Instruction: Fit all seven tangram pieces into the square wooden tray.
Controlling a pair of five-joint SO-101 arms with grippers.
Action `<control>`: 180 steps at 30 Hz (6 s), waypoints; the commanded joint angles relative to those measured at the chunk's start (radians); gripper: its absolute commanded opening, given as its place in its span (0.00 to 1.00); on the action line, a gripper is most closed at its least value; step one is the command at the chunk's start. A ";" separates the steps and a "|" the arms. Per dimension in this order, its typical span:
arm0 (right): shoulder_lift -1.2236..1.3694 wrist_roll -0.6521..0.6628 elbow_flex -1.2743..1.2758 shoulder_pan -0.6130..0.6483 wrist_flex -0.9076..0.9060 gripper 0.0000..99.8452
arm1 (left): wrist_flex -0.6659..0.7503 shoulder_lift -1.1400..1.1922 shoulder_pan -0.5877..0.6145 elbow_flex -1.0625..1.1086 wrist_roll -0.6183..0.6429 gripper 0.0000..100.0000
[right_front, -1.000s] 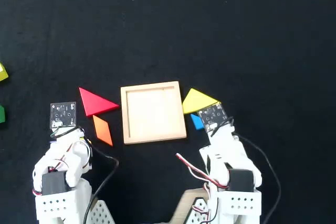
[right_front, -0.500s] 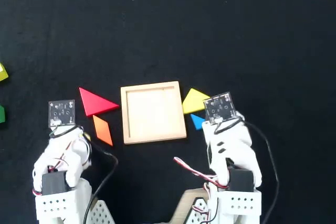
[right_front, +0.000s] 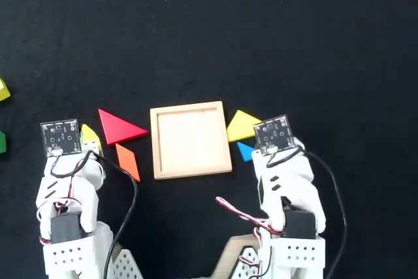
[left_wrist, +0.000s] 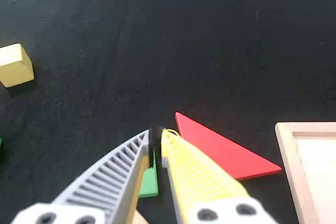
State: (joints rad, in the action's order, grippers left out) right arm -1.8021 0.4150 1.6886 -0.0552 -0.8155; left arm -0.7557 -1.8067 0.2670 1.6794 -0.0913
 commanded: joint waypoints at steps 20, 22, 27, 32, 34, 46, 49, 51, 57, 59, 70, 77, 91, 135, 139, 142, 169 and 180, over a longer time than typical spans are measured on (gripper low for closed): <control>-0.093 0.008 -0.070 0.031 -0.100 0.01 | 0.011 0.000 -0.197 -0.093 -0.083 0.06; -0.093 0.005 -0.091 0.032 -0.106 0.01 | -0.002 0.000 -0.197 -0.082 -0.089 0.06; -0.091 0.005 -0.114 0.032 -0.133 0.01 | -0.049 0.011 -0.197 -0.113 -0.084 0.06; -0.091 0.005 -0.188 0.034 -0.201 0.01 | -0.046 0.155 -0.203 -0.188 -0.080 0.06; -0.090 0.011 -0.239 0.048 -0.236 0.01 | -0.044 0.250 -0.205 -0.248 -0.048 0.06; 0.394 0.026 -0.598 0.097 -0.298 0.01 | -0.046 0.703 -0.268 -0.544 0.021 0.06; 0.611 0.066 -0.708 0.097 -0.305 0.01 | -0.017 0.793 -0.286 -0.562 0.028 0.06; 0.748 0.080 -0.774 0.097 -0.307 0.01 | 0.014 0.859 -0.282 -0.568 0.023 0.06; 1.107 0.075 -0.960 0.100 -0.333 0.01 | 0.026 1.096 -0.283 -0.644 0.020 0.06; 1.218 0.075 -1.015 0.133 -0.362 0.01 | 0.032 1.188 -0.278 -0.677 0.020 0.06; 1.693 0.074 -1.205 0.331 -0.390 0.01 | 0.152 1.341 -0.131 -0.691 0.029 0.06; 1.827 0.074 -1.283 0.331 -0.396 0.01 | 0.299 1.339 -0.093 -0.601 0.087 0.06; 1.874 0.074 -1.290 0.201 -0.298 0.01 | 0.305 1.341 -0.094 -0.604 0.089 0.06; 2.223 0.080 -1.728 0.221 -0.325 0.01 | 0.307 1.350 -0.094 -0.602 0.084 0.06; 2.285 0.081 -1.768 0.201 -0.350 0.01 | 0.307 1.352 -0.094 -0.602 0.084 0.06; 2.301 0.081 -1.771 0.141 -0.348 0.01 | 0.307 1.352 -0.094 -0.601 0.083 0.06; 1.524 0.304 -1.093 0.000 -0.410 0.01 | 0.307 1.352 -0.094 -0.604 0.083 0.06; 1.587 0.221 -1.020 0.037 -0.399 0.33 | 0.307 1.352 -0.094 -0.598 0.083 0.06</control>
State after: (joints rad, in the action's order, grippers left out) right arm -0.2263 0.5946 0.6713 -0.0476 -1.2344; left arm -0.4703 -0.4534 0.1657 1.0856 -0.0084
